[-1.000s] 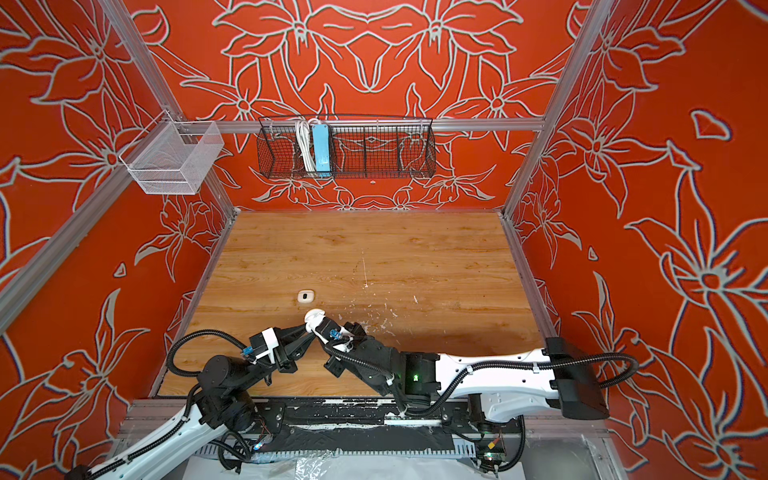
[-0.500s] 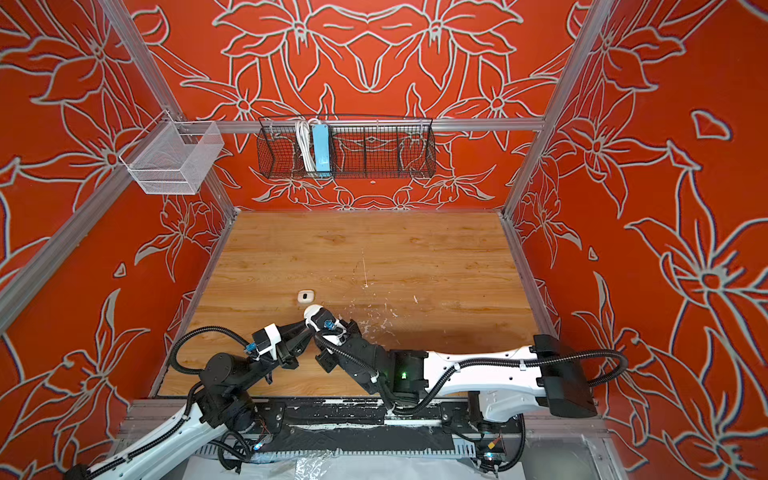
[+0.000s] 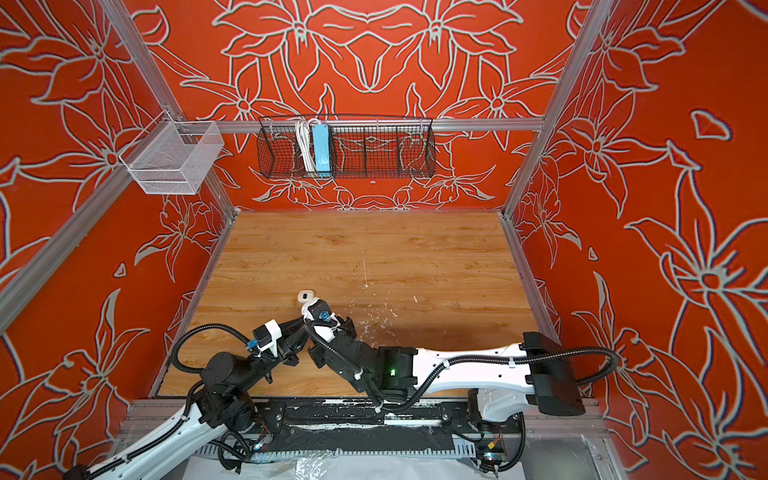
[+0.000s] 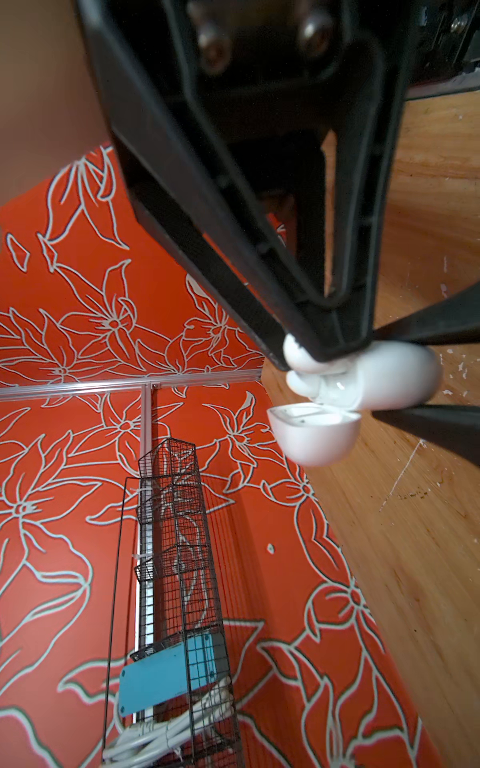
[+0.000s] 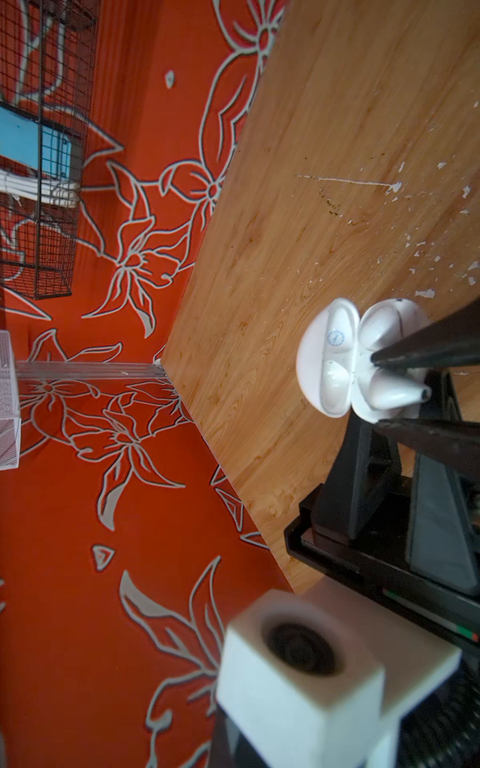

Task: Insert the wireless bluetooth earbuds into the charging case
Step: 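Push the earbud deeper into its slot with the right gripper fingertips, then open the right gripper and lift it away from the case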

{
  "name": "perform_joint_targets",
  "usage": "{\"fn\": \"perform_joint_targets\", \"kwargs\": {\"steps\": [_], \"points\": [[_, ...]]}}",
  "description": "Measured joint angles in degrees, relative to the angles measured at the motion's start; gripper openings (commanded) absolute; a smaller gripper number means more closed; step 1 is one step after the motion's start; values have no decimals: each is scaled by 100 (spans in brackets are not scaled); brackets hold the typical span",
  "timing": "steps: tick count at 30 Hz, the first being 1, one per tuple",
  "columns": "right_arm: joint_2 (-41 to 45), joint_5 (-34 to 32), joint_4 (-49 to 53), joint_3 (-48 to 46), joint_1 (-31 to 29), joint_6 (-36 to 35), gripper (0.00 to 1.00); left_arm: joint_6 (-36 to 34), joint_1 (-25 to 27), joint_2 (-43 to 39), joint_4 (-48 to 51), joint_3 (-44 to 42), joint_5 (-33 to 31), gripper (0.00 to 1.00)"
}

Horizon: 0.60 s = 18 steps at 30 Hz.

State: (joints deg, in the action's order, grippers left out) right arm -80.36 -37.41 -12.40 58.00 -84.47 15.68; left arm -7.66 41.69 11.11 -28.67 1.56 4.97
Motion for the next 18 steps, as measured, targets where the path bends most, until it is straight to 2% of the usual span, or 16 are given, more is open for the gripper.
{"fn": "perform_joint_targets", "kwargs": {"steps": [6, 13, 18], "points": [[-352, -267, 129, 315, -315, 308, 28, 7, 7, -57, 378, 9, -391, 0], [-350, -566, 199, 330, -323, 444, 28, 9, 11, -76, 450, 11, -503, 0], [245, -719, 356, 37, -297, 378, 28, -13, 15, -109, 413, 11, -352, 0]]}}
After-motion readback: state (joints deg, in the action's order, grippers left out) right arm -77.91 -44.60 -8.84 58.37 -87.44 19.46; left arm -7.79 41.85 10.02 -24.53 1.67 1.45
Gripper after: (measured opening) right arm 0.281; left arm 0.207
